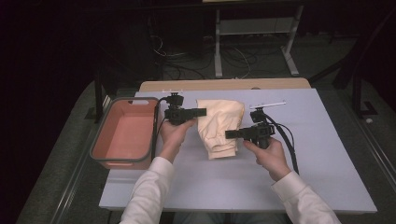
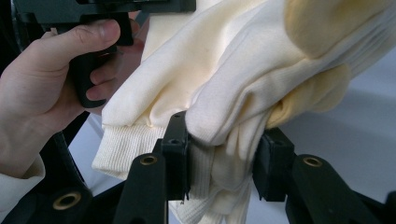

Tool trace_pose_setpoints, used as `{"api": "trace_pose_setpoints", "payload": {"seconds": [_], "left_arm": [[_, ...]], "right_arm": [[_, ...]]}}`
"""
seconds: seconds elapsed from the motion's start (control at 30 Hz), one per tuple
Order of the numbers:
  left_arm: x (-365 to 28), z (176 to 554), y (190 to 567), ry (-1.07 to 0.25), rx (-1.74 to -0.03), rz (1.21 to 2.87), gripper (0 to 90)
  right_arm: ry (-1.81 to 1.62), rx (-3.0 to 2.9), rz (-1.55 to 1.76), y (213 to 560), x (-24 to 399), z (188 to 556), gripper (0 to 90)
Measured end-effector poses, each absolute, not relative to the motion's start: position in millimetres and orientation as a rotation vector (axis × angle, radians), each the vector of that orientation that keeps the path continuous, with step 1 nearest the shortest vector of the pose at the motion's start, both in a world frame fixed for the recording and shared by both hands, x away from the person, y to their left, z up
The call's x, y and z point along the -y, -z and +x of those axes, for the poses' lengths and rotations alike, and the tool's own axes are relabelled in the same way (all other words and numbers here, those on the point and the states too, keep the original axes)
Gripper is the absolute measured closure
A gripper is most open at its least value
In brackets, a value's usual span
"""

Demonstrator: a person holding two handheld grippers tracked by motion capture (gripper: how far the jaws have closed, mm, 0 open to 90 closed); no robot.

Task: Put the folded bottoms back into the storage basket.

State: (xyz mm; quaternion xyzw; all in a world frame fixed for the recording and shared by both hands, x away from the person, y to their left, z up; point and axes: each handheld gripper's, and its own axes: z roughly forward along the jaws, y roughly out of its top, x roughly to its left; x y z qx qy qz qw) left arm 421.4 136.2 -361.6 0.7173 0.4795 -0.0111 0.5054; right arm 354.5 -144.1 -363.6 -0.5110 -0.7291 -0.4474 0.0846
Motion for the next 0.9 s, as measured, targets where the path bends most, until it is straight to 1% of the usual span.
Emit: {"api": "trace_pose_setpoints", "payload": {"seconds": [0.43,0.9], "left_arm": [[-150,414,325,-0.026,-1.119,1.716,69.1],[-168,409,301,-0.067,-1.109,1.701,69.1]], "right_arm": [[1.382,2.219,-1.483,332,132,351,61.2],[1.411,2.241,-1.441,309,113,350,61.0]]}}
